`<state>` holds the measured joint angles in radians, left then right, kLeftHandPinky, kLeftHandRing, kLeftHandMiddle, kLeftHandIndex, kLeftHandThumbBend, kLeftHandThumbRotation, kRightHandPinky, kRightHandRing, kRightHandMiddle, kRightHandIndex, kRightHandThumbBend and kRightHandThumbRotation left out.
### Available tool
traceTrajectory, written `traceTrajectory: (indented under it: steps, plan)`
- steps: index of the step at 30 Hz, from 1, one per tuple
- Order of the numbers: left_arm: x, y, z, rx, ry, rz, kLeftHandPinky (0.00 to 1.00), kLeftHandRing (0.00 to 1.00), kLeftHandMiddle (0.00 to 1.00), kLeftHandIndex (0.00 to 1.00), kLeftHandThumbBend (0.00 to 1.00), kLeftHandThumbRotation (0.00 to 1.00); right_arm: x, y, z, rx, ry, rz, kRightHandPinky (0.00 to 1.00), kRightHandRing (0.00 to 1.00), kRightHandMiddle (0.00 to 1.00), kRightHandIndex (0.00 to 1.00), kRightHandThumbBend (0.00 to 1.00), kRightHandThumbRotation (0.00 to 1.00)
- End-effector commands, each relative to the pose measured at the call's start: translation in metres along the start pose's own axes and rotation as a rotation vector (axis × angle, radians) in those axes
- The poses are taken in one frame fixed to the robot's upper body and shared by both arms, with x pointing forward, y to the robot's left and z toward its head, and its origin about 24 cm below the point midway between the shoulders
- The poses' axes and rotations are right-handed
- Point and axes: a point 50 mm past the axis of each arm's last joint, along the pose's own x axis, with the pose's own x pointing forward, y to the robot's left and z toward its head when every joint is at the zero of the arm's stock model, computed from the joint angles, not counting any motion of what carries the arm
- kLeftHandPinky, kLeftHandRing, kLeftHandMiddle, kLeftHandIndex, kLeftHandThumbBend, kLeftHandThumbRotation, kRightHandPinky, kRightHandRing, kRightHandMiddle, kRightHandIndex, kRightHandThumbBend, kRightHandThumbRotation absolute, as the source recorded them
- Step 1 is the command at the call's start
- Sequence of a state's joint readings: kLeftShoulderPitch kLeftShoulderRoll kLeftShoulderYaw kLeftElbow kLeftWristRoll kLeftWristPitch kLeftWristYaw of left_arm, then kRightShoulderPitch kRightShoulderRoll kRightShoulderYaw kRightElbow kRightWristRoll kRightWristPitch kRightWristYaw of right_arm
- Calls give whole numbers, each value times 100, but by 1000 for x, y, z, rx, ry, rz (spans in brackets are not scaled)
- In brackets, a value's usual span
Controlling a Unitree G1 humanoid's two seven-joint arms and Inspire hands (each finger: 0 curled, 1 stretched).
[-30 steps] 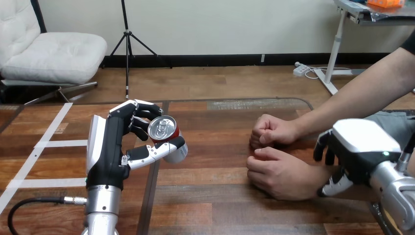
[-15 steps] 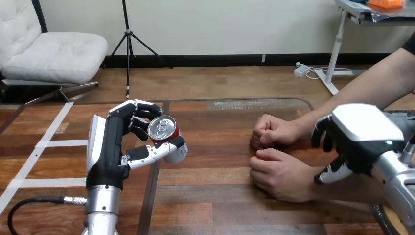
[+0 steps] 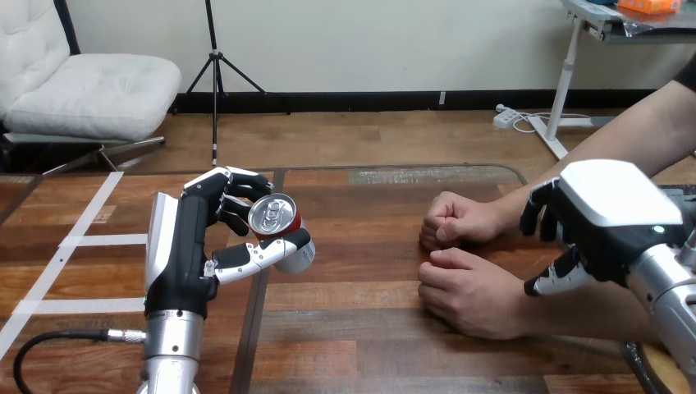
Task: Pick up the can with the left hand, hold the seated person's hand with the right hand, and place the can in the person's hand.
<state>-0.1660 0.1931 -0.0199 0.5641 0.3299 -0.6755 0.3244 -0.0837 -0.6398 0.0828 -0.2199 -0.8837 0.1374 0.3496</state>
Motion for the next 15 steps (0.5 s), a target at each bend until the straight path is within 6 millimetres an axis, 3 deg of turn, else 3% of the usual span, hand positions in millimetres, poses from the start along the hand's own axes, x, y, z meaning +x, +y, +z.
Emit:
traceTrajectory:
  steps: [1, 15]
  plan:
    - [25, 1, 19, -8, -113, 29, 35, 41, 48, 52, 68, 0, -1, -37, 5, -52, -30, -131, 43, 50, 55, 55, 84, 0]
    - [27, -1, 21, -17, -117, 29, 35, 40, 48, 52, 69, 0, -3, -35, 7, -80, -37, -121, 44, 51, 56, 58, 88, 0]
